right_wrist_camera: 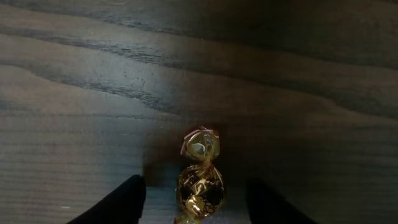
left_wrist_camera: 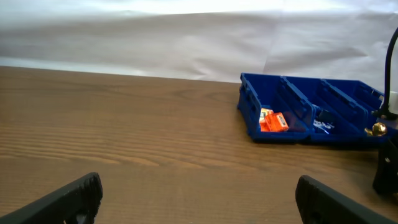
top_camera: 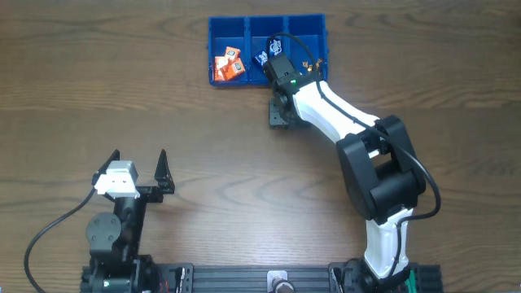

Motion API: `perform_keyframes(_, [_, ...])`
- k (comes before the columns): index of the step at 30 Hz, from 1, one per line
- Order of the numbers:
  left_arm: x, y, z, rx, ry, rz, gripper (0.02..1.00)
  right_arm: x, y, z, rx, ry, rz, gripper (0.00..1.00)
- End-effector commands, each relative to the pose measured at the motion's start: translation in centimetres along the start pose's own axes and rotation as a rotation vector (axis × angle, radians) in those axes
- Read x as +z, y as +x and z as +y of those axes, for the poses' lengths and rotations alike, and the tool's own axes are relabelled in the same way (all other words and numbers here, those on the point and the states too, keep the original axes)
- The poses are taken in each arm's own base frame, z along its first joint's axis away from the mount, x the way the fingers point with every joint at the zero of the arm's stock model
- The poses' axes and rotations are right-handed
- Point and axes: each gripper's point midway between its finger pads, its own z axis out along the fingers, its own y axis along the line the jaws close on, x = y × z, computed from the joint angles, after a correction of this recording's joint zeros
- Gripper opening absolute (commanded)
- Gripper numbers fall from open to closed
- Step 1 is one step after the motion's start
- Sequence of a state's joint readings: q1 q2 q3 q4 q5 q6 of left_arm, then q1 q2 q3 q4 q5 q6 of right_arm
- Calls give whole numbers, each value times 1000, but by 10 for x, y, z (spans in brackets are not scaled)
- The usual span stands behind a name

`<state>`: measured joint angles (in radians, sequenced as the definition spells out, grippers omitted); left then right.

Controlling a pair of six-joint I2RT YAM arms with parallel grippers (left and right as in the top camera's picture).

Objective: Sort Candies Into Trays

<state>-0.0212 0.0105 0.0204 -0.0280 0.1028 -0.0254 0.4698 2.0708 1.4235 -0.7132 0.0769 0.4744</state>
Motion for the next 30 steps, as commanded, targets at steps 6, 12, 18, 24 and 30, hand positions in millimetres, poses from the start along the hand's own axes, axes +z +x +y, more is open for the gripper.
perform_keyframes(6, [1,16,-2,0,16,50,996,6,5,2,4,5,16,275])
perform_keyframes(12, [1,16,-2,0,16,50,996,6,4,2,5,2,10,176])
perform_keyframes(18, [1,16,-2,0,16,50,998,1,0,3,6,-4,-6,117])
perform_keyframes(24, [1,16,-2,0,16,50,996,-57,-36,-3,10,-17,-184,115])
perform_keyframes(30, [1,16,-2,0,16,50,998,-143,-87,-23,19,0,-475,104])
